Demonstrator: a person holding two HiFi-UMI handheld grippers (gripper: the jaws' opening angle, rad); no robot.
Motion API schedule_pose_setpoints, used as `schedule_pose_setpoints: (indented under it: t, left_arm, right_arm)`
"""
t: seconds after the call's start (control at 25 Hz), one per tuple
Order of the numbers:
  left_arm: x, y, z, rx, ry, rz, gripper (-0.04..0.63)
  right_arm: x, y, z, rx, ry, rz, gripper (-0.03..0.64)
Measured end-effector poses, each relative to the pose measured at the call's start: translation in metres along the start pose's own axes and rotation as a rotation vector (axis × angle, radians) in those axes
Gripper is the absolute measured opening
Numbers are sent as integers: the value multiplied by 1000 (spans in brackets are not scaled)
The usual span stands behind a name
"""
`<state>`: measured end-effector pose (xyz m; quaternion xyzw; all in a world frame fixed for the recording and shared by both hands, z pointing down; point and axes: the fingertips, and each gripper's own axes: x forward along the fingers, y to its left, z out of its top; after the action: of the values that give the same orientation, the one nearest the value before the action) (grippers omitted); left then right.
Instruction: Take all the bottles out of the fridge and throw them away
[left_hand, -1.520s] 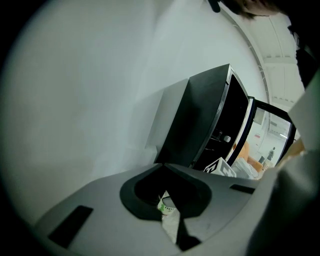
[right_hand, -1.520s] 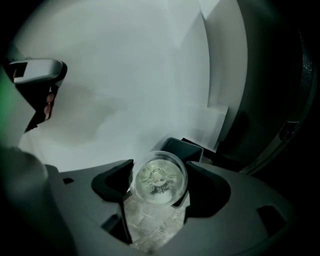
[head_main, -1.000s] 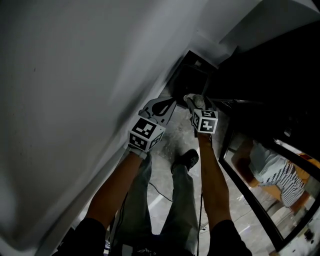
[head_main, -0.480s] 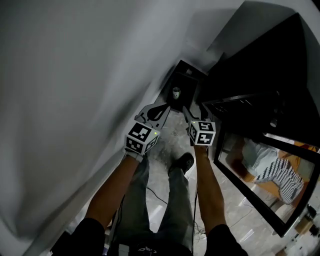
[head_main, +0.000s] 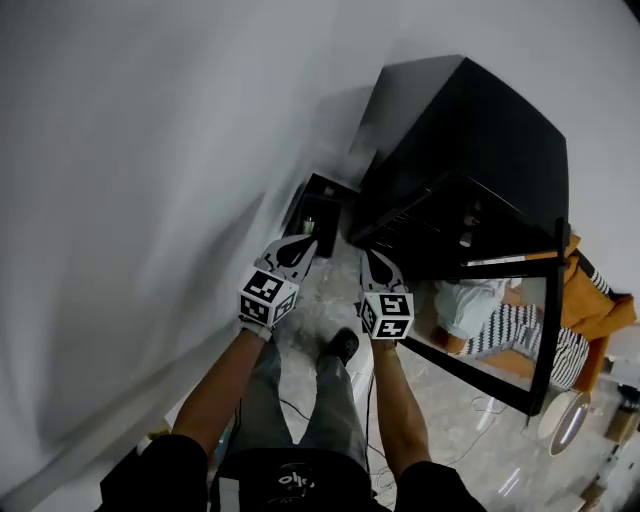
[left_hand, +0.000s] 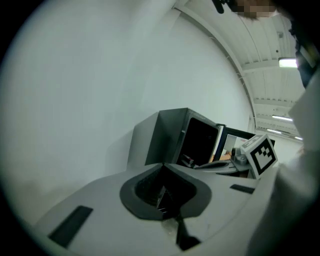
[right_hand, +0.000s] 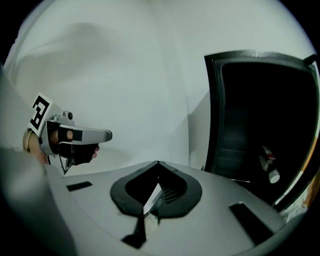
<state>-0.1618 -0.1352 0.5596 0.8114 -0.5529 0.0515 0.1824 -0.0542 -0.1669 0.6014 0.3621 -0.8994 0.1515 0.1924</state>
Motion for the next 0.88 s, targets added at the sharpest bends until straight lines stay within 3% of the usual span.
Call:
schedule_pose_setpoints:
  t: [0.4, 0.88]
  left_arm:
    - [4, -116, 113, 87, -47, -137, 6]
    - [12, -185, 186, 143, -86, -211, 6]
  right_arm:
    - [-139, -29, 108, -3, -129, -103, 8]
    - [-240, -68, 166, 0, -225, -212, 8]
